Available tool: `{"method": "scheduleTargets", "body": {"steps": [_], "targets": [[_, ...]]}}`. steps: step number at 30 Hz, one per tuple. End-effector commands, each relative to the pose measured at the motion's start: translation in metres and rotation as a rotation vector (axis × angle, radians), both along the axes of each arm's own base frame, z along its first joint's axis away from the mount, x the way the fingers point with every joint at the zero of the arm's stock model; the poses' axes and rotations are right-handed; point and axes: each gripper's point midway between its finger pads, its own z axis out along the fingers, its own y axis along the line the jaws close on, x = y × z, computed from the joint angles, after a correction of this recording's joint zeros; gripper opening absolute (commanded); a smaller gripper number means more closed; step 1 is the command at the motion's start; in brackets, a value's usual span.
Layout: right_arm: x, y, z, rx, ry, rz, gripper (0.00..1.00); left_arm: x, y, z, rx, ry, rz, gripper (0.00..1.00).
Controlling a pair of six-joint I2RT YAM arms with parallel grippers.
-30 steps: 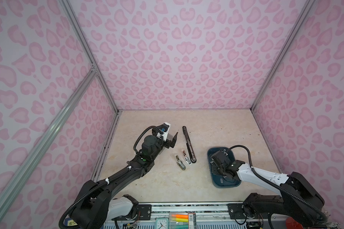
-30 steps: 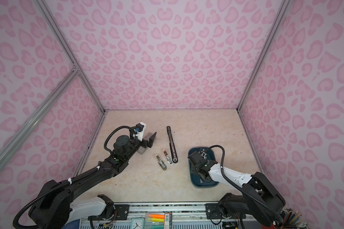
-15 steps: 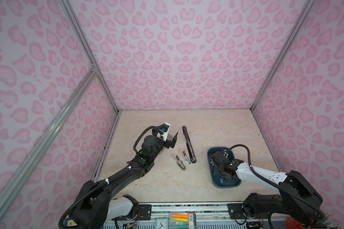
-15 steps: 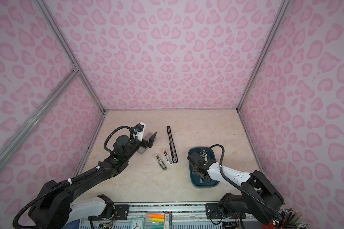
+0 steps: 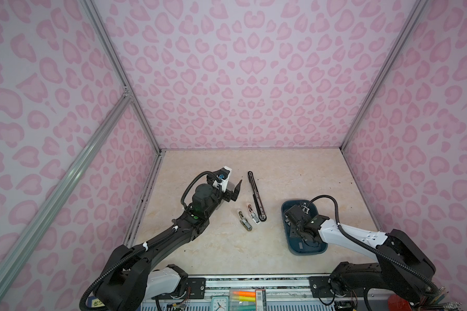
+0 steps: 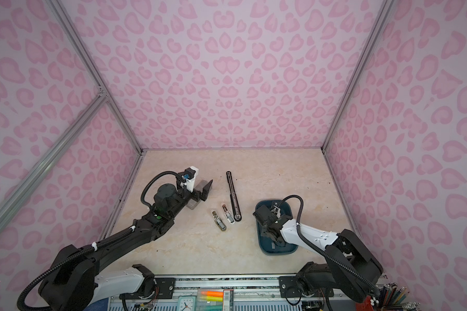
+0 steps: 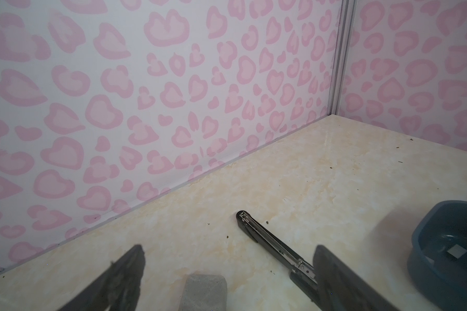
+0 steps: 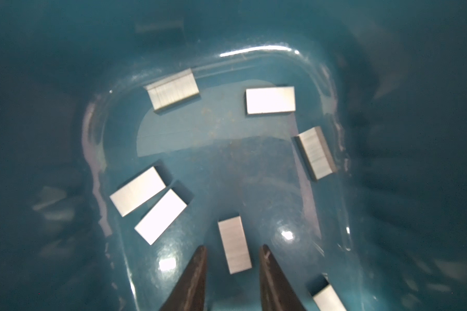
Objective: Load the staples into the stapler
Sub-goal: 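Close the right gripper on a staple strip in the teal tray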
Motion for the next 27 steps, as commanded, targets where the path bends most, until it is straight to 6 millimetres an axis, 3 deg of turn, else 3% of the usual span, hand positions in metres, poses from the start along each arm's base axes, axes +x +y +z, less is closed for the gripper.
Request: {"method": "scheduleTargets", "body": {"steps": [1,19,27], "targets": [[-0.003,-0.005,-0.007,-0.008,0.014,-0.006,0.34,-0.001,-0.001,0.008,-0.02,-0.026,-0.008,0.98],[-0.008,-0.01,-0.016,0.012,0.026,-0.012,0.21,-0.004,-0.002,0.008,-0.024,-0.024,-0.022,0.98],[-0.008,-0.01,-0.019,-0.004,0.048,-0.013,0.21,-0.006,-0.002,0.009,-0.026,-0.027,-0.027,0.98]]}}
